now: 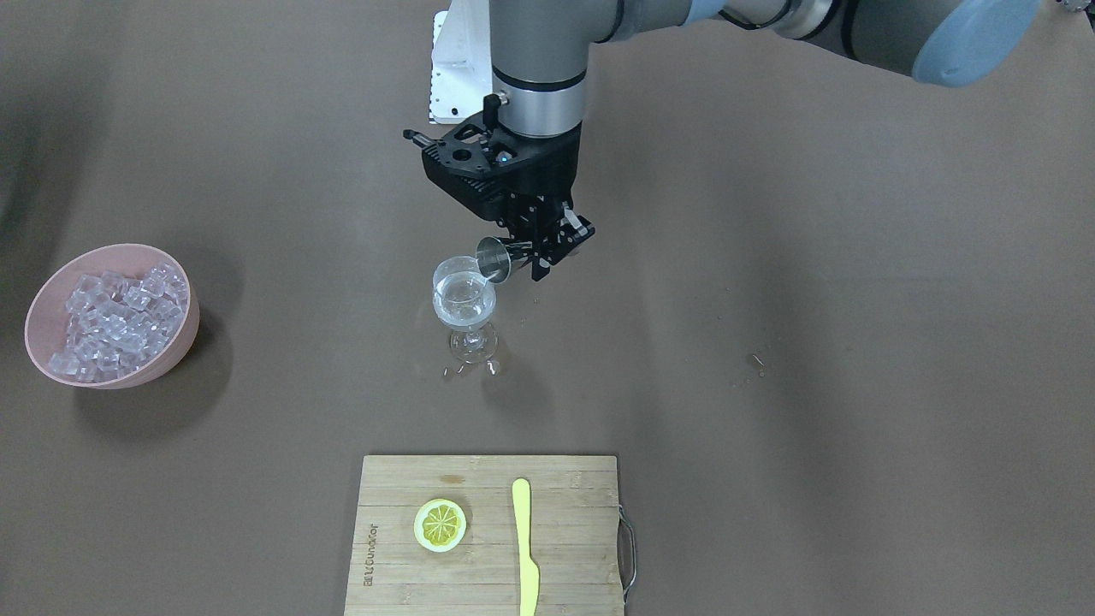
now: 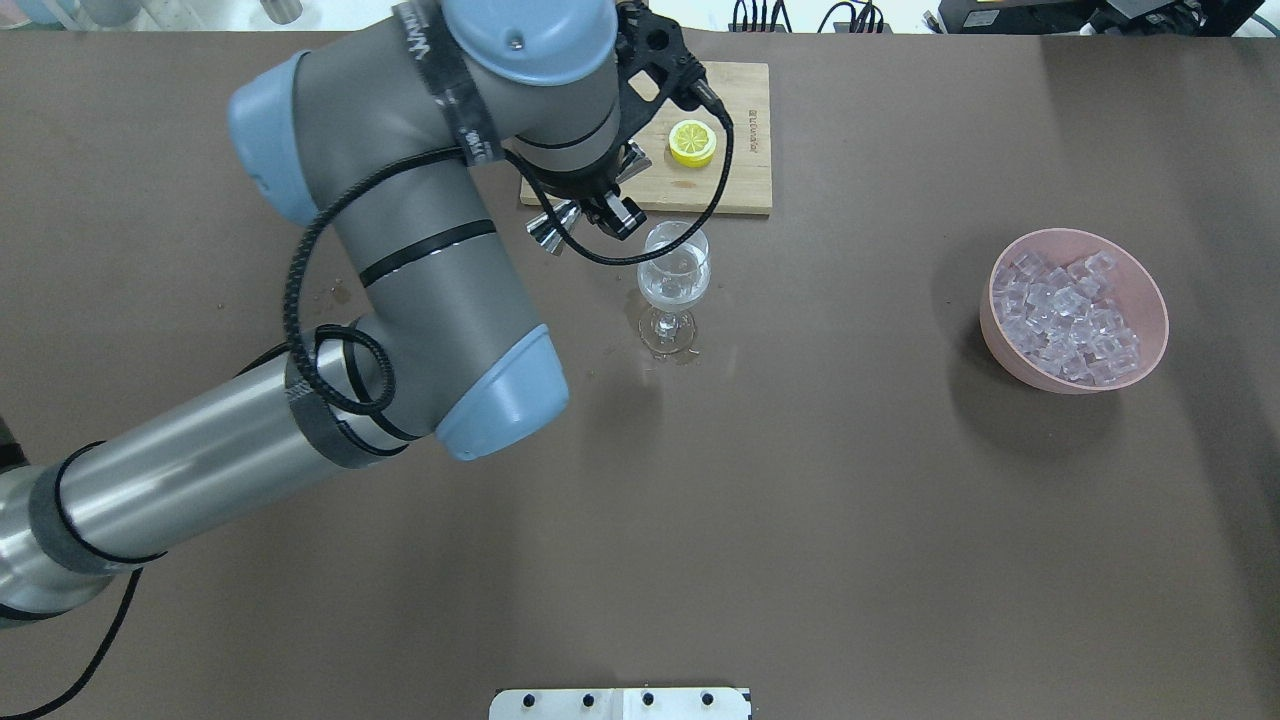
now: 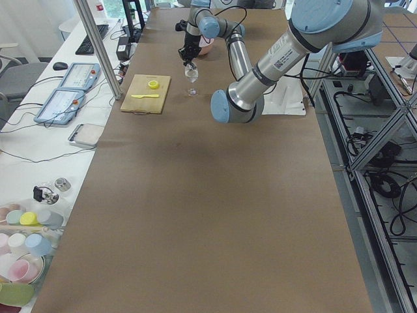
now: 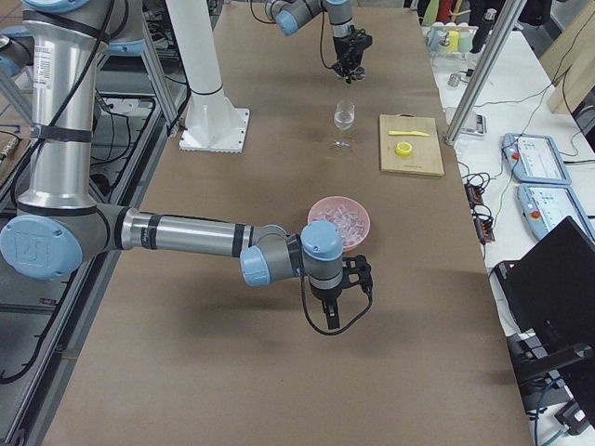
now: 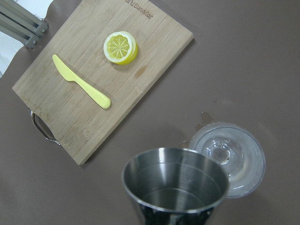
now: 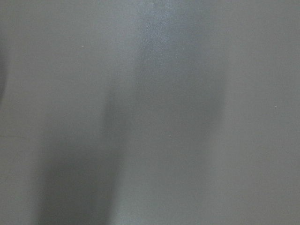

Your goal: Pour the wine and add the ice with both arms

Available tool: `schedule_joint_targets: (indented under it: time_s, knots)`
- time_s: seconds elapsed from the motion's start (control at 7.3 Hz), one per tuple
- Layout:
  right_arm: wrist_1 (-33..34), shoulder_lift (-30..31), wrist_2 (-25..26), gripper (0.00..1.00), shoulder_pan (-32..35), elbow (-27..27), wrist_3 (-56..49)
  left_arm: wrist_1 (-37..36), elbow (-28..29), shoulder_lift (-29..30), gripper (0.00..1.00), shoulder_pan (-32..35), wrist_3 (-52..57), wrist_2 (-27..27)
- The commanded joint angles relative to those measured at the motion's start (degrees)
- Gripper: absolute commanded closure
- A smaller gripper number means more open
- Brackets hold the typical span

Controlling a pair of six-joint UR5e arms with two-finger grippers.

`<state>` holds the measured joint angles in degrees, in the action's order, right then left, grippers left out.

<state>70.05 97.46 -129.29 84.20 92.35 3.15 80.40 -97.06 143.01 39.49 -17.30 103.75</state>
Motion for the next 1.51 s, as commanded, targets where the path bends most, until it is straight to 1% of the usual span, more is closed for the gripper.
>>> schedule_joint_targets:
  time_s: [0.0,0.27,0.41,0.55,0.69,0.82,0.96,1.1,1.23,1.37]
  knots:
    - [0.00,0.09,0.00,0.00,0.00,-0.06,-0.07,6.24,-5.41,-9.73,1.00,5.30,-2.03,2.76]
    - [-0.61,0.45,0.00,0.00,0.00,-0.15,-0.07,14.04,-5.51,-17.29,1.00,12.32,-2.91,6.79]
    - [-3.57,1.32,0.00,0.00,0.00,-0.94,-0.07,17.91,-6.47,-21.77,1.00,15.06,-2.48,8.55]
    - [-5.43,2.37,0.00,0.00,0.00,-0.94,0.02,24.04,-7.26,-26.86,1.00,16.74,-2.39,8.66]
    - [-5.62,2.73,0.00,0.00,0.00,-0.68,0.11,29.93,-7.27,-31.26,1.00,17.98,-2.47,9.18]
    - [-5.62,2.73,0.00,0.00,0.00,-0.33,1.67,38.34,-7.01,-36.44,1.00,18.77,-3.17,9.01]
    - [-5.80,2.65,0.09,0.00,0.00,0.02,4.39,48.95,-5.79,-42.14,1.00,18.95,-4.74,8.58]
    - [-5.80,2.47,0.00,0.00,0.00,0.11,4.33,61.24,-2.12,-46.20,1.00,18.87,-9.46,6.13]
    - [-5.80,2.29,0.09,0.00,0.00,0.11,4.24,74.59,5.22,-46.94,1.00,18.78,-11.86,4.89]
    - [-5.80,2.21,0.00,0.00,0.00,0.11,4.32,84.47,11.65,-46.77,1.00,18.69,-15.01,4.36]
